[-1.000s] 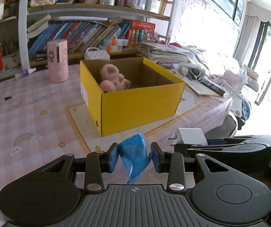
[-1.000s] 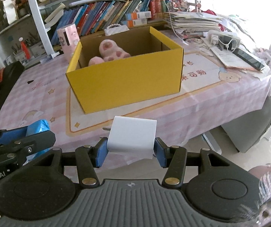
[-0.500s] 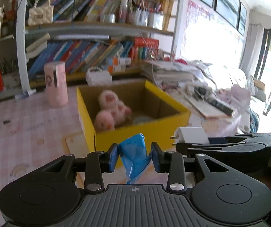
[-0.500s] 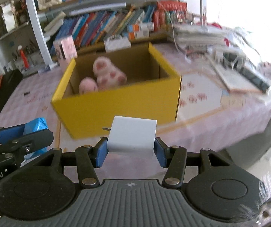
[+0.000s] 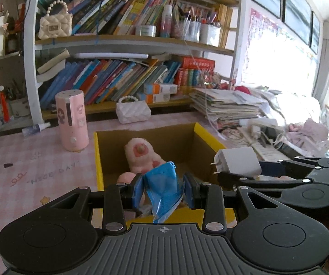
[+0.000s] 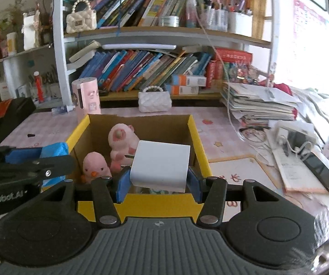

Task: Organize objects
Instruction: 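Open the left tool to drop the blue item in while the right tool releases the eraser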

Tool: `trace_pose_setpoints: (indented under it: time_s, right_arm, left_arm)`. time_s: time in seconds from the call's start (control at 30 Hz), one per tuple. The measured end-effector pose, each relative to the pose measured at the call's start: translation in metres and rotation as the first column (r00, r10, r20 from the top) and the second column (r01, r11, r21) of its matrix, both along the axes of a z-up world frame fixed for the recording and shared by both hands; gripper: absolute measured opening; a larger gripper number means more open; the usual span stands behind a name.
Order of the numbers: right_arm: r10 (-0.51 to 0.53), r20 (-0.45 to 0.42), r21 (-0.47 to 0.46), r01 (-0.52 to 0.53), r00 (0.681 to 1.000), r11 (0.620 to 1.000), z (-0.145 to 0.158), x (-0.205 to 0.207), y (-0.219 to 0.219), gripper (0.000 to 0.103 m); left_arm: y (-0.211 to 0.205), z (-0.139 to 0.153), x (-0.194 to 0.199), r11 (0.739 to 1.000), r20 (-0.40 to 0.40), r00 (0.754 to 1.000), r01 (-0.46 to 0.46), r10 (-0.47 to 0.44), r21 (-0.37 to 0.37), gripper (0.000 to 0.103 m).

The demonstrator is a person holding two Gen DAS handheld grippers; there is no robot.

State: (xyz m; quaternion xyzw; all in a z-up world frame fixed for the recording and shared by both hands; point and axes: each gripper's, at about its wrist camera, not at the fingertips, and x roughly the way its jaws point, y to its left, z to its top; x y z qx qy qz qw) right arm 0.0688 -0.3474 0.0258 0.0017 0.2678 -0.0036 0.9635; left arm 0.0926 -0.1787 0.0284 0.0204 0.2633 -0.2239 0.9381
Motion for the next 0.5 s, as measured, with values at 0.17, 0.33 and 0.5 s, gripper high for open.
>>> trace_pose_setpoints:
  time_s: [0.17,0.33,0.5]
  right_arm:
    - [0.045,-0.055,0.001,-0.045,0.997,0.999,-0.011,0.024,-0.006,0.050]
    - [0.065,-0.094,0.006,-0.064,0.993,0.998,-0.023,0.043,-0.012,0.050]
    - [0.103,-0.143,-0.012,-0.106,0.984,0.994,-0.034,0.058,-0.011,0.050]
  left_arm:
    - [-0.011,-0.010,0.022,0.999,-0.055,0.998,-0.043,0.044,0.025,0.035]
    - [-0.015,-0.022,0.032,0.996,-0.100,0.992,-0.076,0.080,0.046,0.035]
    - [-0.017,-0.029,0.039,0.992,-0.130,0.984,-0.112,0.119,0.058,0.035]
